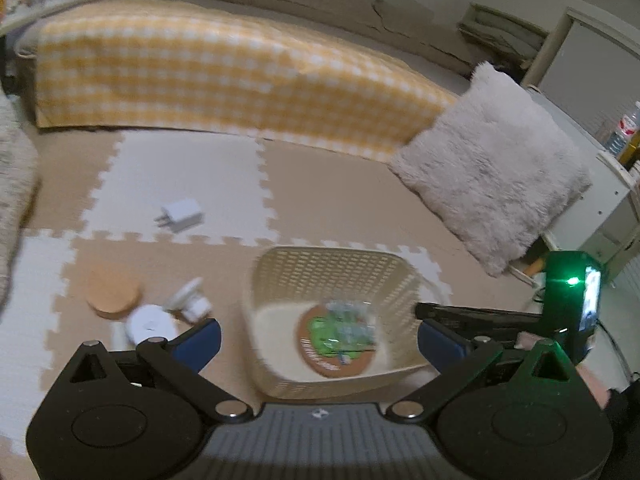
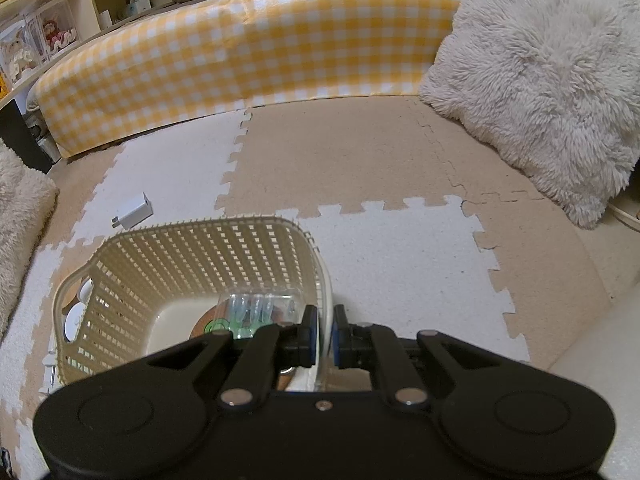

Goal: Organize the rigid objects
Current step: 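Move the left tool back to the round wooden lid on the mat, then grasp the round wooden lid with the left tool and lift, then carry the wooden lid over the basket and release it inside, then reach the left tool down and grasp the white plastic stand, then carry the white stand into the basket and open the left tool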

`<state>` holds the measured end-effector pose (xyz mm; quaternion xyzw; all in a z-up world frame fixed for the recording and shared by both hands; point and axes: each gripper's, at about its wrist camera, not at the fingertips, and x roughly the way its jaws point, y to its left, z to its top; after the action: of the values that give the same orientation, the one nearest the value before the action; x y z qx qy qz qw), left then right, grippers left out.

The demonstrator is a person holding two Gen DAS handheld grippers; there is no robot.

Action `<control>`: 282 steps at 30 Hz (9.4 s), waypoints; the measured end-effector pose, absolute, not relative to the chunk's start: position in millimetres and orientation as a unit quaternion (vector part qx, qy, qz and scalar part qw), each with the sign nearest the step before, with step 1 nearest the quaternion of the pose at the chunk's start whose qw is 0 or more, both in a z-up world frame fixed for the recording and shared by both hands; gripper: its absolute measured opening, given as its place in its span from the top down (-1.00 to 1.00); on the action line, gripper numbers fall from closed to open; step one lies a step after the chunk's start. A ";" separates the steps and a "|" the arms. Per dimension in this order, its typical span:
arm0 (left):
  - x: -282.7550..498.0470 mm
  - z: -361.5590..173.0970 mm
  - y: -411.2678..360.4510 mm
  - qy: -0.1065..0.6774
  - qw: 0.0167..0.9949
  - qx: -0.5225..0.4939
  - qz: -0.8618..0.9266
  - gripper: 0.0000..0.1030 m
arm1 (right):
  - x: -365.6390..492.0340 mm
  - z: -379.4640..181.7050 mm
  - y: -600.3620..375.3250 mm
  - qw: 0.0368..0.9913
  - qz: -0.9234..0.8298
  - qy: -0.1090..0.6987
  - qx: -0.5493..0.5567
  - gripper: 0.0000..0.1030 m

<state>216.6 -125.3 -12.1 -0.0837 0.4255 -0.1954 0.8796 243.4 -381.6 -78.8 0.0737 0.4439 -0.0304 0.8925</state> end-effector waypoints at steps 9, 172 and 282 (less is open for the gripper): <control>222.9 -36.0 -69.5 0.404 0.901 -0.069 -0.145 -1.00 | 243.5 -77.9 -380.9 0.892 -0.032 0.445 0.067 0.85; 265.8 -27.3 -157.1 0.449 0.841 -0.093 -0.287 -0.91 | 236.3 -66.9 -391.6 0.896 -0.019 0.432 0.096 0.90; 259.2 -60.7 -181.4 0.422 0.830 0.077 -0.357 -0.23 | 236.8 -68.7 -387.0 0.895 -0.022 0.436 0.086 0.89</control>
<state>259.2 -181.4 -60.7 0.0772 0.4223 -0.3567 0.8297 236.8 -387.0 -68.7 0.0858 0.4362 -0.0223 0.8955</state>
